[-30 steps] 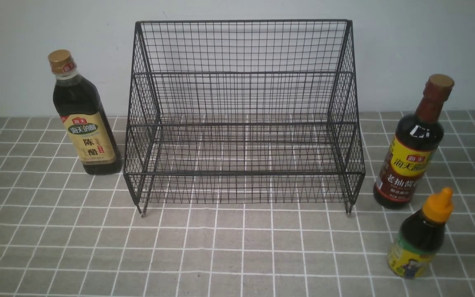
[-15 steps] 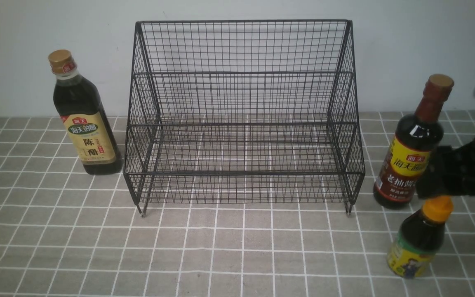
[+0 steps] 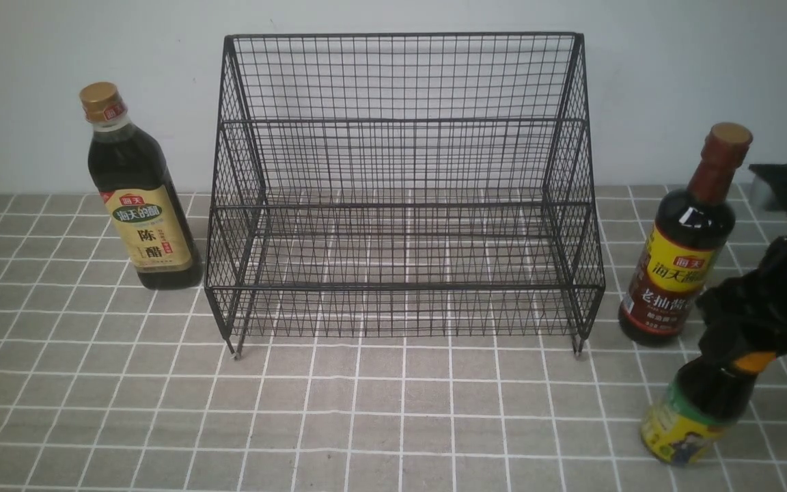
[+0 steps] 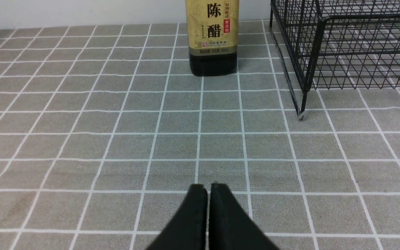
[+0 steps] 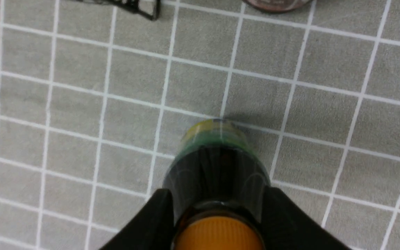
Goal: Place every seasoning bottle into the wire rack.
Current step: Use the right arm to put the condiment bottle back on the shelf
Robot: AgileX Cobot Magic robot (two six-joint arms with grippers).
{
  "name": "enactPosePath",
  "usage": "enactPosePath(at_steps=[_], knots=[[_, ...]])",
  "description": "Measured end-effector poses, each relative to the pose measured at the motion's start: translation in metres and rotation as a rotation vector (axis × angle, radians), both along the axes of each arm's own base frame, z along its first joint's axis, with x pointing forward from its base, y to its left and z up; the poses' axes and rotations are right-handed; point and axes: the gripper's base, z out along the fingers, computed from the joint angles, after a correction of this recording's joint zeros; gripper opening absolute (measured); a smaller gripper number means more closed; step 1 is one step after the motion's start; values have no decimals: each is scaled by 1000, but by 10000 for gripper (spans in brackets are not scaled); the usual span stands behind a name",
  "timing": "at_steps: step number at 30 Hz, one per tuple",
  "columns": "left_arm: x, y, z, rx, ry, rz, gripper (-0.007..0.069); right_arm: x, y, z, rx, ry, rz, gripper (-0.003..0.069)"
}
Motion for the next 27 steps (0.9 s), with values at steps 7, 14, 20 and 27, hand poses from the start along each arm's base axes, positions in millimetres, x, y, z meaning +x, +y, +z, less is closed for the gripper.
enactPosePath(at_steps=[7, 14, 20, 27], knots=[[0, 0, 0, 0, 0, 0, -7, -16, 9, 76, 49, -182, 51, 304], [0, 0, 0, 0, 0, 0, -7, -20, 56, 126, 99, -324, 192, 304], [0, 0, 0, 0, 0, 0, -7, 10, 98, 136, 48, -357, 245, 301], [0, 0, 0, 0, 0, 0, -7, 61, 129, 102, -42, -311, 256, 301]])
